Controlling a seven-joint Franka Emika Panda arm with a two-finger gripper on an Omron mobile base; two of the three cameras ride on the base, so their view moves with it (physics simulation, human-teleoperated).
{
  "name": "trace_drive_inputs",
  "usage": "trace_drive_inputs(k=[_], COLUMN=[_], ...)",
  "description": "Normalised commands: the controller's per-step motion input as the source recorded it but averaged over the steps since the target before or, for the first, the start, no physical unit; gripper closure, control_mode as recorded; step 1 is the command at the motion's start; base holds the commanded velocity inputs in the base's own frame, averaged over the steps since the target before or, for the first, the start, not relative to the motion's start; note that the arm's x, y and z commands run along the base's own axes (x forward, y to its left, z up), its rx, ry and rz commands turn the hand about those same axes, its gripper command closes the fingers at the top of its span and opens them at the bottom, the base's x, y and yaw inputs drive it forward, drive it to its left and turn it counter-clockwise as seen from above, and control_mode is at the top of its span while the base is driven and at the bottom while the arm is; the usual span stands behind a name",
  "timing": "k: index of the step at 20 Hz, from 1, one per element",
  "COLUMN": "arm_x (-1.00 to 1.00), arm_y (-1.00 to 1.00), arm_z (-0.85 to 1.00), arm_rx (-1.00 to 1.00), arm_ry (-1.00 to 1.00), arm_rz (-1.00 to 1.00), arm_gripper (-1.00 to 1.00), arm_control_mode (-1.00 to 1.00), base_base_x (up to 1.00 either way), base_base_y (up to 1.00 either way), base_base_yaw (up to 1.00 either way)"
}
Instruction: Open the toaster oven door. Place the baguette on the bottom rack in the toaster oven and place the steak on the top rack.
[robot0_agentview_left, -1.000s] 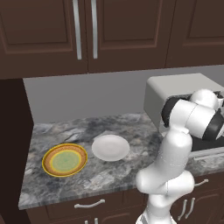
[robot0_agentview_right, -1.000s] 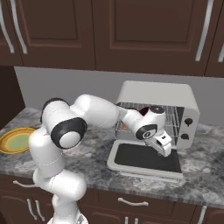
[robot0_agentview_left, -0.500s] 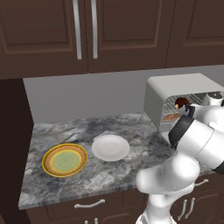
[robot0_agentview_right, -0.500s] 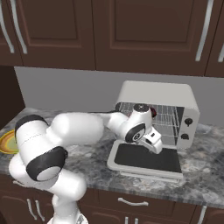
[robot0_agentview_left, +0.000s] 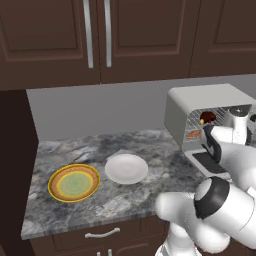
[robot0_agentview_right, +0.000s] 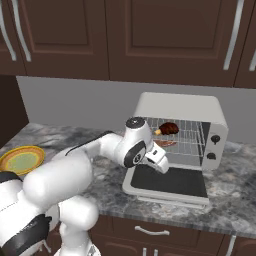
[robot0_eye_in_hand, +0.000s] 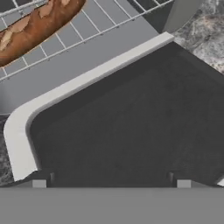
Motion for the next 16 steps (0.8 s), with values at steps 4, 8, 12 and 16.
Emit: trace_drive_inputs(k=[4,8,12,16], arm_x=[-0.29,-0.28,-0.28,-0.4], arm_y=[0.52,0.48,0.47,0.41], arm_z=[0.41,0.4,0.35,0.27], arm_rx=[-0.04,-0.01,0.0,0.0], arm_ry=[-0.07,-0.03,0.0,-0.01], arm_rz=[0.07,0.12,0.18,0.22], arm_gripper=[-1.0,-1.0,-1.0,-1.0], arm_control_mode=[-1.0,-1.0,-1.0,-1.0], base_base_x=[0.0,0.0,0.0,0.0], base_base_y=[0.0,0.0,0.0,0.0], base_base_yaw=[0.0,0.0,0.0,0.0])
